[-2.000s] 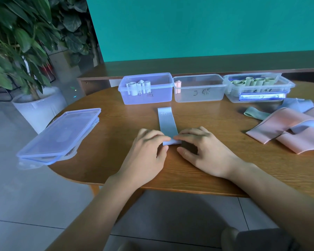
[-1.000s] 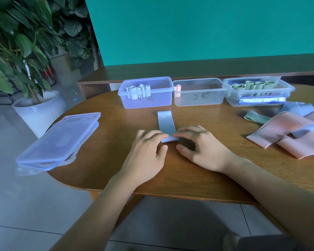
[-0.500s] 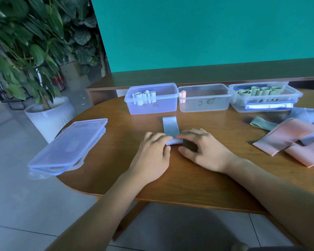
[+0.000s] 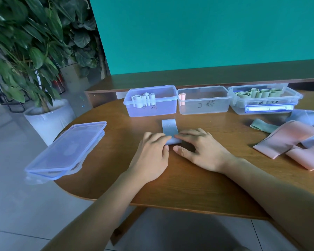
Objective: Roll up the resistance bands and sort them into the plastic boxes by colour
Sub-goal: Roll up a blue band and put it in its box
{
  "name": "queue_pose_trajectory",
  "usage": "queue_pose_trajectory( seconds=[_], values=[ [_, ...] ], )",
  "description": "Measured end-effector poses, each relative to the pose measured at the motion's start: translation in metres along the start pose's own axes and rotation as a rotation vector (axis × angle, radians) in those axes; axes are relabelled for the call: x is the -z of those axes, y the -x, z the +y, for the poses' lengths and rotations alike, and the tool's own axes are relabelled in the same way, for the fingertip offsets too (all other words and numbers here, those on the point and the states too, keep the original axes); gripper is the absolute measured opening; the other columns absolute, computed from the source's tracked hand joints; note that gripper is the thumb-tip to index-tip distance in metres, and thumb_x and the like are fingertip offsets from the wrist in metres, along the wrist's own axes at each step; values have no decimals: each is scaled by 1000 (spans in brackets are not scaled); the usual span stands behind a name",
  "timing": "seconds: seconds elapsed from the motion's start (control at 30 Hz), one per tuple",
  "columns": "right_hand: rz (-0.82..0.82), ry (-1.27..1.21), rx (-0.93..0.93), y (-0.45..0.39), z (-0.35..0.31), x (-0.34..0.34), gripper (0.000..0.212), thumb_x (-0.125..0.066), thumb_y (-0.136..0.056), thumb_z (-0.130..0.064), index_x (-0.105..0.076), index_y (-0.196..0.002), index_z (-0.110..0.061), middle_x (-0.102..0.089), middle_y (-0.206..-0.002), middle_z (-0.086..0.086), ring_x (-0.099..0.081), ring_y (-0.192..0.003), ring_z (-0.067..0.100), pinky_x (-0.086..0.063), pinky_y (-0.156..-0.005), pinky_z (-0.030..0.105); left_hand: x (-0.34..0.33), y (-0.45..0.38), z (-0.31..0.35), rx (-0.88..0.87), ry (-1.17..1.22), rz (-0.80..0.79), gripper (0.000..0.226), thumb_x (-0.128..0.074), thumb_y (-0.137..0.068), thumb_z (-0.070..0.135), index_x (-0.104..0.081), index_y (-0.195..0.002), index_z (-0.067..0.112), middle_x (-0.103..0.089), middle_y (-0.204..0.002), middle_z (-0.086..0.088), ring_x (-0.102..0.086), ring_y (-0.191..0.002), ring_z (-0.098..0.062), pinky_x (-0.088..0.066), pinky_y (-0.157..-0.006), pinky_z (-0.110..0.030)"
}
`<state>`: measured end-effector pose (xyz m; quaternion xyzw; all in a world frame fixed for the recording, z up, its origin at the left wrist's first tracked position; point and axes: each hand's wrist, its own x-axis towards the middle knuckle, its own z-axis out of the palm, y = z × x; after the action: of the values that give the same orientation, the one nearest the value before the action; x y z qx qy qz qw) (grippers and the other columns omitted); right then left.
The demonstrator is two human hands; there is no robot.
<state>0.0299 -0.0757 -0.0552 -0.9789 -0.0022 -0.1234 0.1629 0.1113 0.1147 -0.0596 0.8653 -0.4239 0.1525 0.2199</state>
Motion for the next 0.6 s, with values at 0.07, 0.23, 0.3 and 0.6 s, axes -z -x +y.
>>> queue_pose_trajectory(
  seconds=[0.07, 0.23, 0.3, 0.6],
  values=[
    [34, 0, 25, 1, 0, 0, 71, -27, -91, -75, -50, -145, -35, -48, -148, -15, -41, -132, 13, -36, -113, 44, -1, -2, -1, 15, -12, -8, 37, -48, -102, 20, -58, -138, 21, -58, -135, 7, -42, -124, -20, -41, -106, -39],
    [22, -18, 28, -2, 3, -1, 70, -28, -91, -74, -52, -144, -34, -49, -147, -15, -44, -129, 13, -38, -111, 45, -3, -7, -3, 23, -20, -9, 40, -48, -101, 22, -55, -141, 20, -55, -139, 7, -40, -126, -20, -39, -107, -39],
    [10, -19, 16, -5, 4, -1, 72, -27, -91, -75, -50, -145, -35, -47, -149, -14, -43, -131, 15, -37, -113, 46, -4, -6, -4, 9, -17, 3, 40, -49, -101, 20, -56, -140, 20, -55, -138, 7, -41, -124, -20, -39, -107, -36],
    [29, -24, 19, -8, 6, 1, 70, -28, -91, -72, -51, -144, -33, -49, -148, -13, -42, -133, 12, -38, -113, 44, -7, -17, -11, 50, 1, -62, 42, -42, -104, 22, -48, -146, 23, -49, -145, 9, -35, -129, -18, -37, -110, -39]
  ],
)
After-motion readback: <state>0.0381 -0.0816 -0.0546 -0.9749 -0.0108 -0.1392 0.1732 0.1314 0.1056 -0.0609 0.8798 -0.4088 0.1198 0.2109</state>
